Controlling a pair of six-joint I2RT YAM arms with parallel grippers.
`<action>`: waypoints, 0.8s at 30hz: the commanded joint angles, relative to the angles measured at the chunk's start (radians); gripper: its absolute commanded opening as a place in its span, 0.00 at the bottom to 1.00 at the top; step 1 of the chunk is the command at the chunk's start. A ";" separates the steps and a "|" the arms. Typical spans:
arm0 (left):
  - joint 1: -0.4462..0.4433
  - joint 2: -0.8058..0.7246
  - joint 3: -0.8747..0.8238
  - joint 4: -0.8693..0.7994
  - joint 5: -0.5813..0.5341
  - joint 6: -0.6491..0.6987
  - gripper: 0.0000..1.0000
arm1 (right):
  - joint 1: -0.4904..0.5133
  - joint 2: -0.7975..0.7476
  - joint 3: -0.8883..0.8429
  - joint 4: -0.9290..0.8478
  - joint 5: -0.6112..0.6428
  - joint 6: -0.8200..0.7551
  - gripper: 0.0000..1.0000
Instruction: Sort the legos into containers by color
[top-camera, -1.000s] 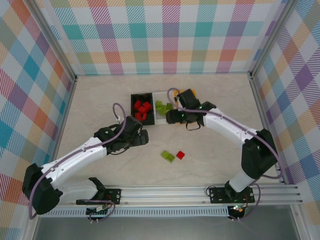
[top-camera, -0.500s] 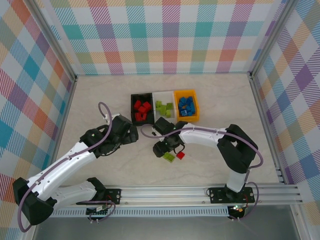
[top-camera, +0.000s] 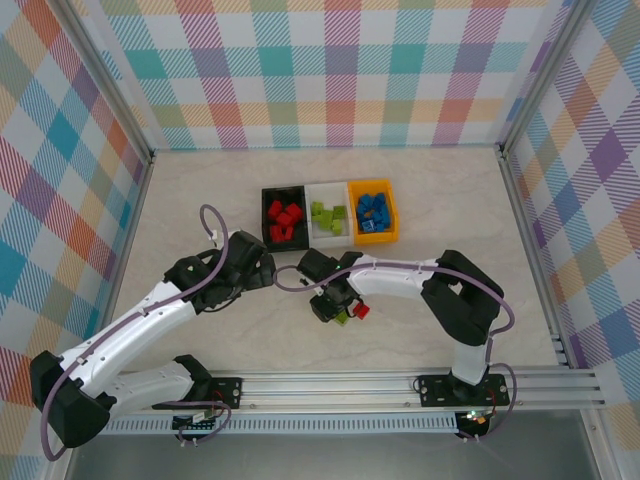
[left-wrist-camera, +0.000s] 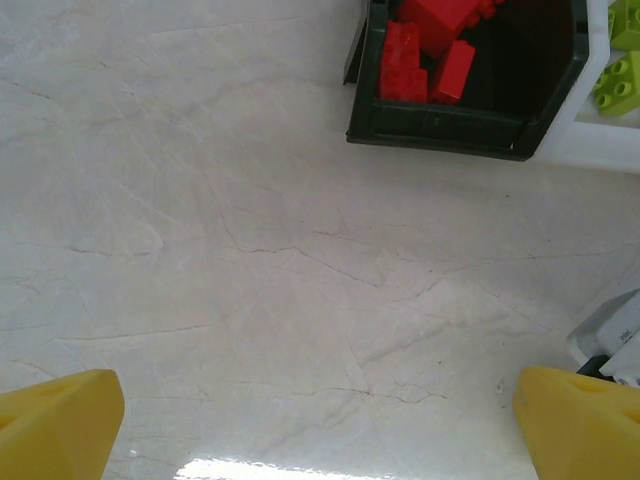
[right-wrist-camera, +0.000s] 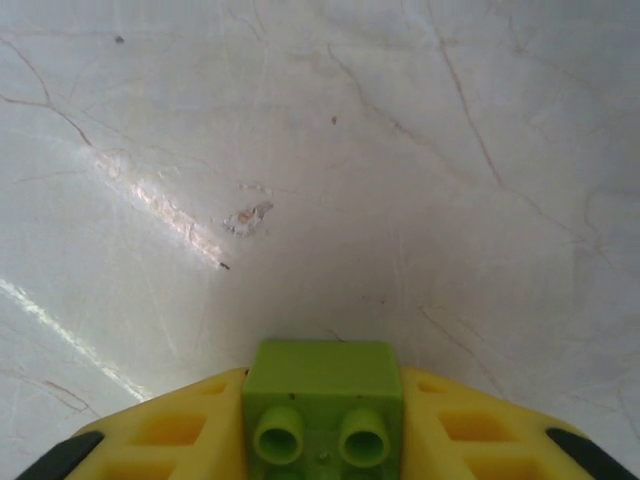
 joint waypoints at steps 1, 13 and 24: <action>0.011 -0.004 -0.010 -0.004 0.005 0.021 1.00 | -0.001 0.000 0.036 0.016 0.019 0.006 0.31; 0.012 -0.002 -0.044 0.065 0.098 0.032 1.00 | -0.258 -0.076 0.264 0.069 0.020 0.119 0.29; -0.093 0.166 -0.024 0.159 0.238 0.068 1.00 | -0.388 0.311 0.751 -0.048 0.006 0.184 0.48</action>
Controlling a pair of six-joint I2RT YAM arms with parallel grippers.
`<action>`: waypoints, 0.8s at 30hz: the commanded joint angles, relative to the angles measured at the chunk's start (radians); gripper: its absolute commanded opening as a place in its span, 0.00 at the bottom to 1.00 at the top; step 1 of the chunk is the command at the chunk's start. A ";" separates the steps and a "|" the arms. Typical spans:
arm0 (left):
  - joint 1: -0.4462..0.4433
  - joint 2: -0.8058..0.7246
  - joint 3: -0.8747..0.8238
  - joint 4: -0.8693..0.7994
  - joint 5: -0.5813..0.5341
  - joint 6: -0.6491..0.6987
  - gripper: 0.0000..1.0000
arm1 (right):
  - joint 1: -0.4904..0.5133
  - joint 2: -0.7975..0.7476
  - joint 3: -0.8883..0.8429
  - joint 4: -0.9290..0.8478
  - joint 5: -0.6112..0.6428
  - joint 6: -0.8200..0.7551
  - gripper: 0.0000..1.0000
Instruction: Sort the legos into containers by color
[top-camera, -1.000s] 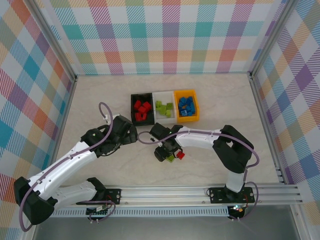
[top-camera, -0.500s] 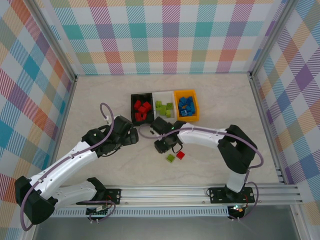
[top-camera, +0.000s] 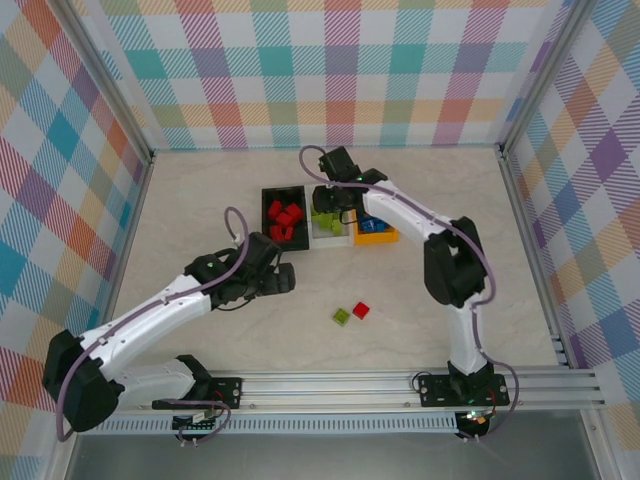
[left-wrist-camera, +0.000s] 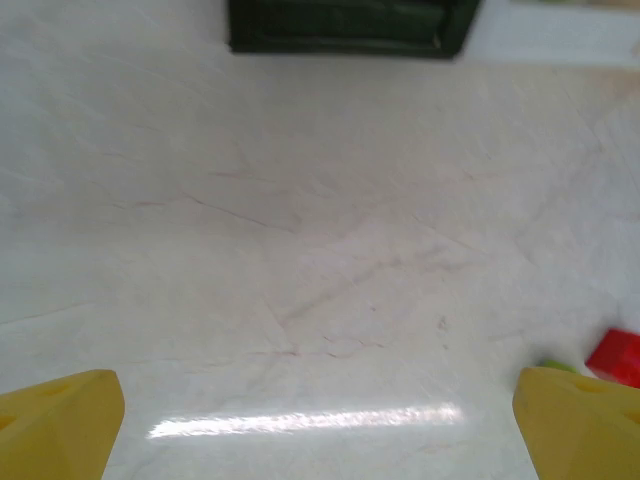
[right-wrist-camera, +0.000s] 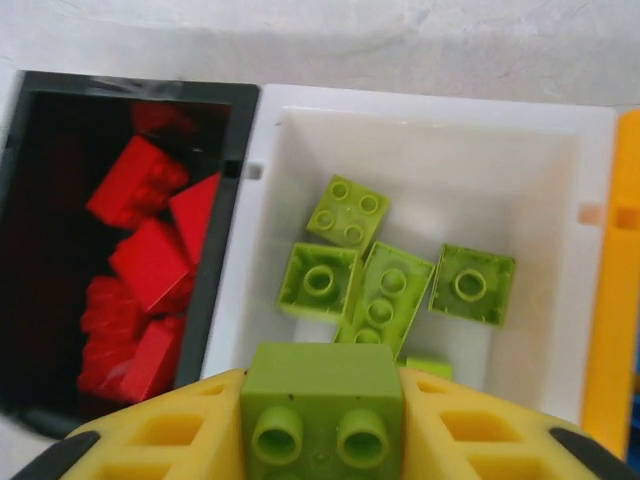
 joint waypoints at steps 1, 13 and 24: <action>-0.059 0.076 0.020 0.040 0.053 0.038 1.00 | -0.018 0.044 0.096 -0.066 -0.038 0.039 0.57; -0.267 0.421 0.202 0.121 0.185 0.229 0.97 | -0.062 -0.376 -0.327 0.085 -0.048 0.094 0.69; -0.332 0.707 0.390 0.034 0.191 0.358 0.85 | -0.132 -0.599 -0.644 0.151 -0.042 0.143 0.70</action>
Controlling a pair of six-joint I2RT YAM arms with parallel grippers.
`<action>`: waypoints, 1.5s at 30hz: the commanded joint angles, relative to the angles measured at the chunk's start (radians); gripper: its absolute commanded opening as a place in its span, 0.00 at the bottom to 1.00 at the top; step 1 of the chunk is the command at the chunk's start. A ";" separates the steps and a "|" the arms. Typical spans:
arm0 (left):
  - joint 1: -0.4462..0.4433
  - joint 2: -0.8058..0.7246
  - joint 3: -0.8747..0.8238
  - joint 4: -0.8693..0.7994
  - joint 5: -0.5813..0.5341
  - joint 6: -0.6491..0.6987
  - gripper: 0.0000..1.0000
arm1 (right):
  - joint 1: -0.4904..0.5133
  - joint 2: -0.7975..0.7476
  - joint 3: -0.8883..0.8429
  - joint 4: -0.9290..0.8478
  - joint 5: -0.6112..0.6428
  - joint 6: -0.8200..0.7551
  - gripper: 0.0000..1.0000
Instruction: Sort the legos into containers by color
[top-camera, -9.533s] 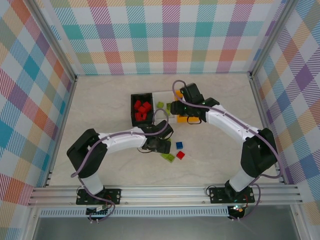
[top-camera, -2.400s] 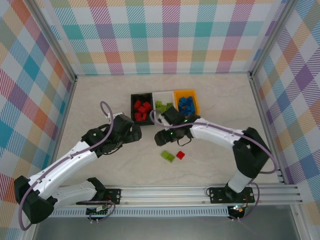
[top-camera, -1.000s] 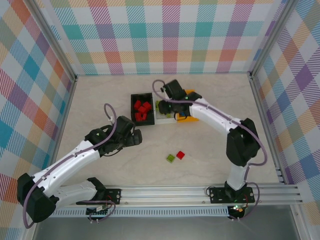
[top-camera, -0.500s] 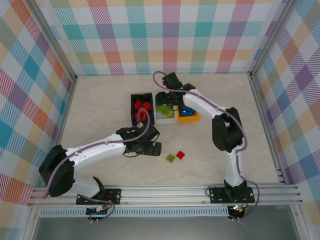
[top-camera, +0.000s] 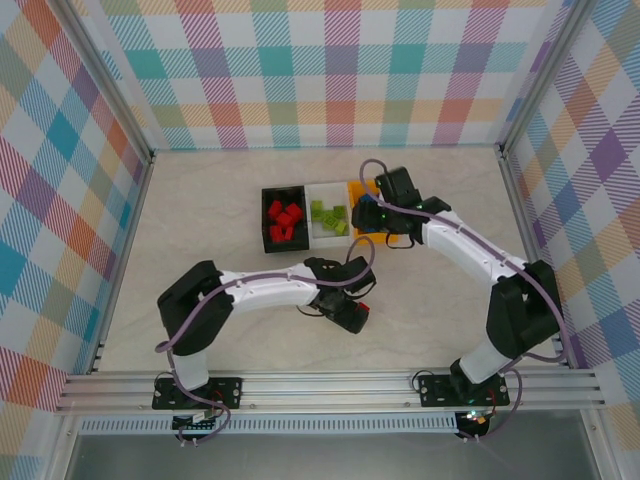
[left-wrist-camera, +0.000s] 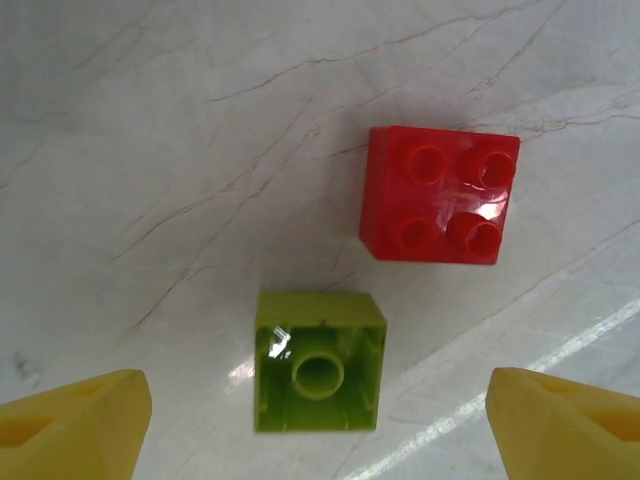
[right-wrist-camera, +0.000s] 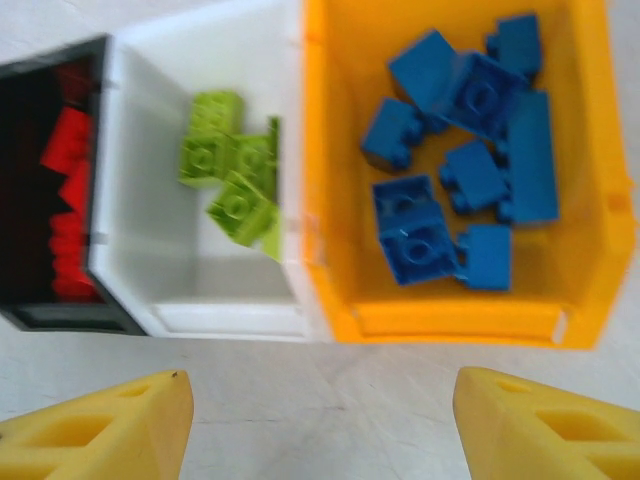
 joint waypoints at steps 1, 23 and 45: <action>-0.007 0.040 0.047 -0.049 0.007 0.062 0.84 | -0.005 -0.064 -0.038 0.040 0.002 0.030 0.70; 0.053 -0.003 0.090 -0.066 -0.073 0.021 0.23 | -0.035 -0.168 -0.114 0.027 0.058 0.047 0.70; 0.402 0.411 0.881 -0.261 -0.328 -0.095 0.34 | -0.033 -0.288 -0.306 -0.013 -0.024 0.064 0.71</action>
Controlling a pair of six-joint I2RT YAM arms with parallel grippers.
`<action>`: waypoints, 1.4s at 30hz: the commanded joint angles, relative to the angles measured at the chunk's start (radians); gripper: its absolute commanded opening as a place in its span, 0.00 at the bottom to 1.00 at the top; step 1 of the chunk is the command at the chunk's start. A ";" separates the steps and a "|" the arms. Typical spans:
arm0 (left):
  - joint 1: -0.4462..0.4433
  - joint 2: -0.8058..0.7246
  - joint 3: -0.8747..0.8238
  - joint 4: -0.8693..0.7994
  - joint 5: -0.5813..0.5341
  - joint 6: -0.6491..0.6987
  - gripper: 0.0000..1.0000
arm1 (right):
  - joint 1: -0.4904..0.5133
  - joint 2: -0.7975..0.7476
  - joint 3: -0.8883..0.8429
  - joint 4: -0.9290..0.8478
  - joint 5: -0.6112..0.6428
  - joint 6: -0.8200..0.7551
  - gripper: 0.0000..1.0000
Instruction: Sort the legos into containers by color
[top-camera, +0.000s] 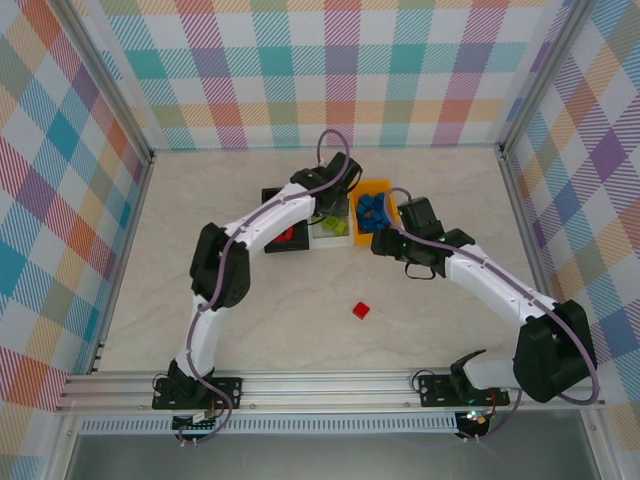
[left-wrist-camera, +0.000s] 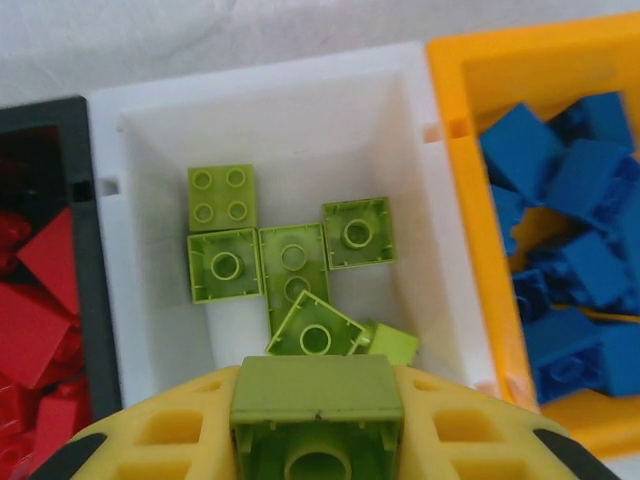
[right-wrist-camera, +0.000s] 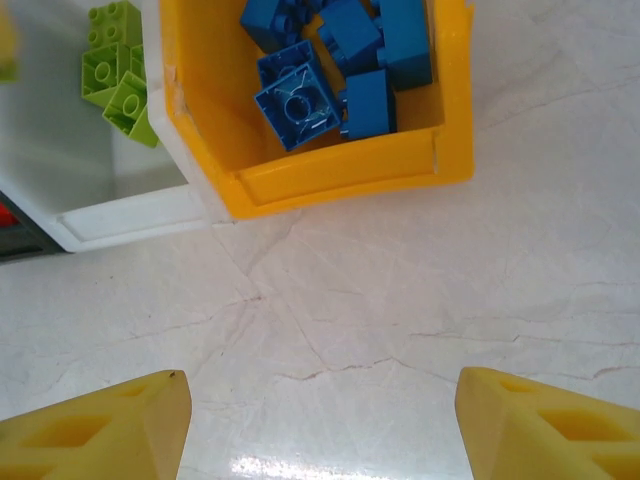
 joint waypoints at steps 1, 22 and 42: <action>0.013 0.073 0.147 -0.145 -0.037 -0.016 0.41 | -0.003 -0.040 -0.023 -0.019 -0.046 -0.007 0.71; -0.026 -0.676 -0.549 0.141 0.032 -0.123 1.00 | 0.256 0.163 -0.071 -0.059 -0.146 -0.130 0.73; 0.012 -1.116 -0.993 0.016 -0.062 -0.215 1.00 | 0.463 0.319 -0.023 -0.127 0.040 -0.072 0.40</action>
